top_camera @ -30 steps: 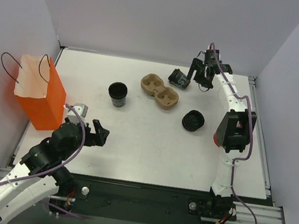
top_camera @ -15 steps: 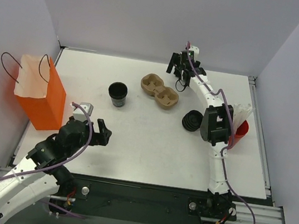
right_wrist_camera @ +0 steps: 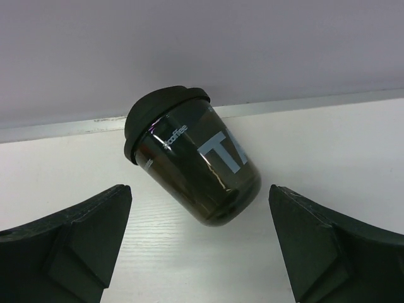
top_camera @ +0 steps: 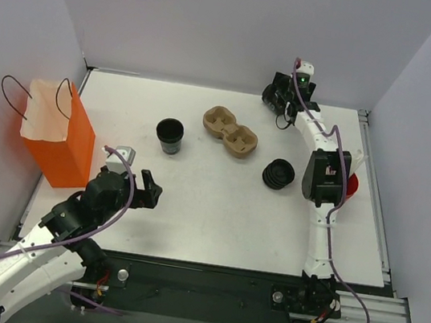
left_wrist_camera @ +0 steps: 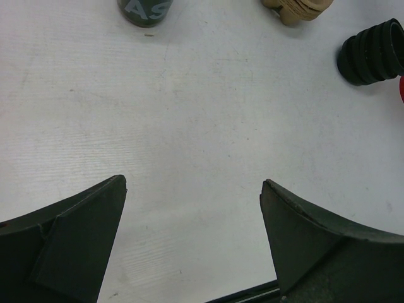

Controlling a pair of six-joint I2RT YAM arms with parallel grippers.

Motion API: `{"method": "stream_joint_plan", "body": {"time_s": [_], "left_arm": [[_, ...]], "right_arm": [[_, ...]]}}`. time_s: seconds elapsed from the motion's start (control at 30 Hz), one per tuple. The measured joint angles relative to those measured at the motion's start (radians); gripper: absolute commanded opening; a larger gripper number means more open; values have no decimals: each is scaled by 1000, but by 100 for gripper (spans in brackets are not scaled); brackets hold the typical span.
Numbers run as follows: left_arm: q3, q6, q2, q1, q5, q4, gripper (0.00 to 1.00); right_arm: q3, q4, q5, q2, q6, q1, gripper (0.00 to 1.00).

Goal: Pack the takeout coffee

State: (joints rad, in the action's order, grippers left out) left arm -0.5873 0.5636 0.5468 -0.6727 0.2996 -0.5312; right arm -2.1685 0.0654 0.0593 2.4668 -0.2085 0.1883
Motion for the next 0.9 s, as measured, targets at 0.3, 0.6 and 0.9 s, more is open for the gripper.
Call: {"method": "stream_joint_plan", "body": {"time_s": [0.3,0.6,0.9], "left_arm": [[-2,0,30,0,0,11,97],[-37,-7,49,0,1,13,97],[-44,-11,48,0,3,14,97]], "right_arm": [[0,31,-51,51,50,-1,98],[4,14,1,66,-83,-10,87],[83,159,3,66,-213,-29,88]]}}
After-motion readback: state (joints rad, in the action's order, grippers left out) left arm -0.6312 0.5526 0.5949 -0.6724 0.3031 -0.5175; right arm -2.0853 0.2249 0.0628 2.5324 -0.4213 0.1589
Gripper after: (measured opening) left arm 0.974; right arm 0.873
